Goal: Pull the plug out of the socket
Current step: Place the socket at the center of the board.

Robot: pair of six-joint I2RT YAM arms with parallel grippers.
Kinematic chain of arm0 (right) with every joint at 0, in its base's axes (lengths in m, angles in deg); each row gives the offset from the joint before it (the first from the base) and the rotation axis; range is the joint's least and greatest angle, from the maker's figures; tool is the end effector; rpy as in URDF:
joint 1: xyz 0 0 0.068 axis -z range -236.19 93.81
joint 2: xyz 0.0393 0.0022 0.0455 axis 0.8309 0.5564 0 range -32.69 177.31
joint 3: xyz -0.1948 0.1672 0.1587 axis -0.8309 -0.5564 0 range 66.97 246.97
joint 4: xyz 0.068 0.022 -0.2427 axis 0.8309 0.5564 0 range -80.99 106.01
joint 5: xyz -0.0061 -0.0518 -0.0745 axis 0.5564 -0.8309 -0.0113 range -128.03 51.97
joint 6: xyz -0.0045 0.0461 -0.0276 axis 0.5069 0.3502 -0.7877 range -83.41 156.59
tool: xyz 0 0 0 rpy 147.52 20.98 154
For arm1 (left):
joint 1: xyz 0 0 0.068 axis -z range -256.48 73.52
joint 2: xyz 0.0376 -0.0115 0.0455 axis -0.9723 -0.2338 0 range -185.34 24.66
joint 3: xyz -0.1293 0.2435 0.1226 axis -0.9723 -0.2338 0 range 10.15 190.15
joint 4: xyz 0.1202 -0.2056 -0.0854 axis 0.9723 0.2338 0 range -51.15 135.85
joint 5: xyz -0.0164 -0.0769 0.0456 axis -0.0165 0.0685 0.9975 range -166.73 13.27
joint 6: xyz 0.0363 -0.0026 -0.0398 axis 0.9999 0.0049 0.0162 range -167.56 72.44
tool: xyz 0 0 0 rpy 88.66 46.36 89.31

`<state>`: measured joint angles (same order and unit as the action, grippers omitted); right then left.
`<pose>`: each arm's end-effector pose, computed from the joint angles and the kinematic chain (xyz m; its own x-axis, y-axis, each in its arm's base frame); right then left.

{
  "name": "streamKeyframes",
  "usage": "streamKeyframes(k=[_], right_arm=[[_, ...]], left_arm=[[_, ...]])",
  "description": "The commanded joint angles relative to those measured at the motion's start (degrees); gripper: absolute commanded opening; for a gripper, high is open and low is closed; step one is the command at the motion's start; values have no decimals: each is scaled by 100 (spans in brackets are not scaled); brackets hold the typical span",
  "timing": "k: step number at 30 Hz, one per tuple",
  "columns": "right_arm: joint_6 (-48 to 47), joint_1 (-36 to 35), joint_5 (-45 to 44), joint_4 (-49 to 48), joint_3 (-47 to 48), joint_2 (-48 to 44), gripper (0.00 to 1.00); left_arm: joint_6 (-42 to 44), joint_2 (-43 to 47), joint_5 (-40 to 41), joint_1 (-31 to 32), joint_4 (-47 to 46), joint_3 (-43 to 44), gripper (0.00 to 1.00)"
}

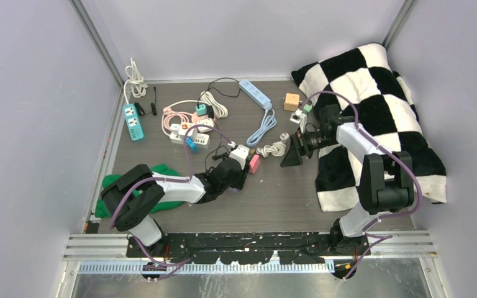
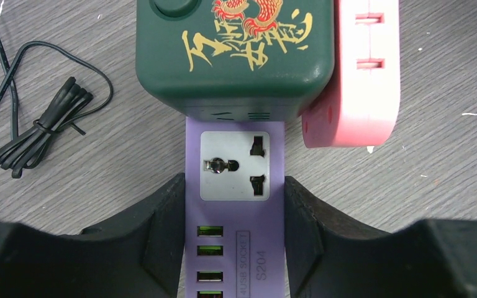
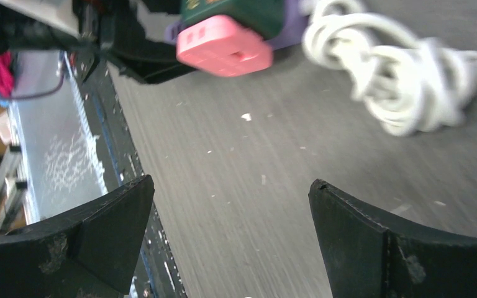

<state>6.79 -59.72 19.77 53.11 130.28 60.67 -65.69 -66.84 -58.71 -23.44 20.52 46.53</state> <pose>0.2946 0.0482 0.2511 -0.7023 -0.3087 -0.6415 -0.7058 0.4198 0.5707 0.1881 -0.2317 0.1834 -0.5323 0.2154 -0.8187 0.4686 0.8804 -0.0731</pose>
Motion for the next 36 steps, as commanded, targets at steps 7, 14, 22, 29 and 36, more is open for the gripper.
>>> streamKeyframes(k=[7,14,22,29,36], right_arm=[[-446,-871,-140,-77,-177,-352,100],[-212,-936,-254,-233,-170,-307,100],[313,-937,-260,-558,-161,-272,100],[1255,-939,-544,-1212,-225,-242,98],[1689,-1037,-842,-1531,-259,-167,77]], left_arm=[[-139,457,-232,5,200,-286,65],[-26,1076,-626,5,7,-668,75],[-99,2301,-388,-4,-91,-979,98],[-864,2698,376,-47,320,-814,100],[-1210,2079,500,-48,510,-436,71]])
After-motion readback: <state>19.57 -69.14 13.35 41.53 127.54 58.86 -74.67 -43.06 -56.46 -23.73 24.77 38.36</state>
